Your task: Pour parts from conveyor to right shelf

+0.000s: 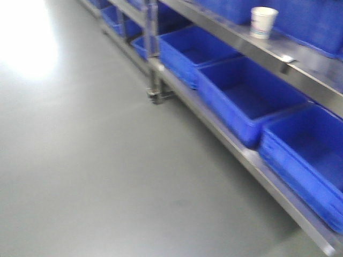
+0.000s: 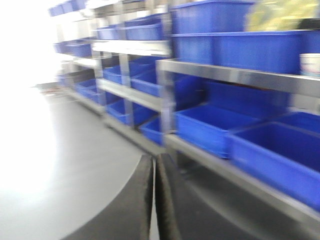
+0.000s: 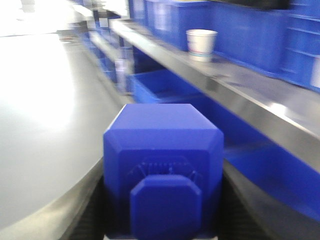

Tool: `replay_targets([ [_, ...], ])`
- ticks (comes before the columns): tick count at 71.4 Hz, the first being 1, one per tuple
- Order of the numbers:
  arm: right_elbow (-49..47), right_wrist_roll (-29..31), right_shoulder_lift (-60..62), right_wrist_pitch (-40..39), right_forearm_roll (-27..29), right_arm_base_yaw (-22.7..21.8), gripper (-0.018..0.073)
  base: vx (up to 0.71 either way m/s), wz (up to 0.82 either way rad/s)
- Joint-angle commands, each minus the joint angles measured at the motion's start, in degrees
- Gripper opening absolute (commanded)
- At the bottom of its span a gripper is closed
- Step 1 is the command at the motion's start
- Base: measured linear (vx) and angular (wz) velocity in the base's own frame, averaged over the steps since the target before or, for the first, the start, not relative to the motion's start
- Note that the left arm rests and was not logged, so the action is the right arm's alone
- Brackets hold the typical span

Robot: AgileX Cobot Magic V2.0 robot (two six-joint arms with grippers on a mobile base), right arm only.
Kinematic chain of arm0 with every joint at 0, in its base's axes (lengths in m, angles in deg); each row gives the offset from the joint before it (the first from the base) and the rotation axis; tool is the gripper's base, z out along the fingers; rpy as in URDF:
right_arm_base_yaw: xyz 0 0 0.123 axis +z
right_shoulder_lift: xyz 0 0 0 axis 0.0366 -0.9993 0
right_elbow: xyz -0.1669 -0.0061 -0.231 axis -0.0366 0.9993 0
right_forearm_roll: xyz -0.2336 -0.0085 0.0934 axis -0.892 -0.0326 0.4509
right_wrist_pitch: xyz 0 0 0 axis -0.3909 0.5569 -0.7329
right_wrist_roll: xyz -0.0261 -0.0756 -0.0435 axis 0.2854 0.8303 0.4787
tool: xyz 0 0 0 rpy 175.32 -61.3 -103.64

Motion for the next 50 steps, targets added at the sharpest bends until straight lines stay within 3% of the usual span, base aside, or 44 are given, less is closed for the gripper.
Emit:
replay_targets([
  [1,-1.5,0.6,-0.7,-4.7,-0.4,-0.2,-0.0005,0.19,0.92],
  [29,-1.5,0.6,-0.7,-4.7,-0.4,-0.2,-0.0005,0.15,0.89],
  [50,-1.5,0.6,-0.7,-4.7,-0.4,-0.2,-0.0005,0.10,0.54],
])
